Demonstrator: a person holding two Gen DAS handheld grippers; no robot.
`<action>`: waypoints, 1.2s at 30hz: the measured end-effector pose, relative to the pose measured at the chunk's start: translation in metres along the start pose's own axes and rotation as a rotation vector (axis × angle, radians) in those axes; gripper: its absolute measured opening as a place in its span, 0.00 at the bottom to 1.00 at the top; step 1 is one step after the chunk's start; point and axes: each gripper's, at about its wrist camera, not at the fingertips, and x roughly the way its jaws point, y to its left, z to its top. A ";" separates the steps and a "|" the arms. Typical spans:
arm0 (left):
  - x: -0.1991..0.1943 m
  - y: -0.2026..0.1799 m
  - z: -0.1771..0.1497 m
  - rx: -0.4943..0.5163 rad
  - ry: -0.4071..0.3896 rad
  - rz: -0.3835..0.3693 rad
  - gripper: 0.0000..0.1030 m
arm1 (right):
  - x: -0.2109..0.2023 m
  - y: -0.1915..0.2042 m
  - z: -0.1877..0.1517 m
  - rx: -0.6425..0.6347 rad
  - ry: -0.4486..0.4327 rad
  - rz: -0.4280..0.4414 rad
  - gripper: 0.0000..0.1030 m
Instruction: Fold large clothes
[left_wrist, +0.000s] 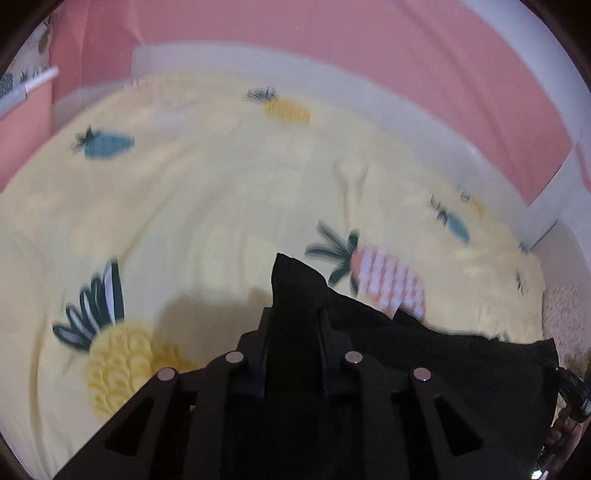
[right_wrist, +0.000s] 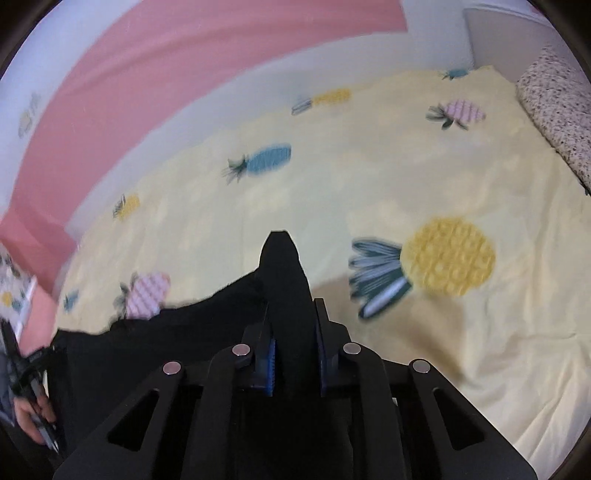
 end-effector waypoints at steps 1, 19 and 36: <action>0.005 -0.002 0.004 0.008 -0.003 0.010 0.20 | 0.005 -0.001 0.002 -0.002 -0.001 -0.015 0.16; 0.086 0.009 -0.020 -0.013 0.144 0.161 0.26 | 0.099 -0.017 -0.028 -0.053 0.217 -0.223 0.19; -0.054 -0.041 -0.098 0.218 -0.002 -0.039 0.49 | -0.032 0.029 -0.112 -0.126 0.069 -0.029 0.40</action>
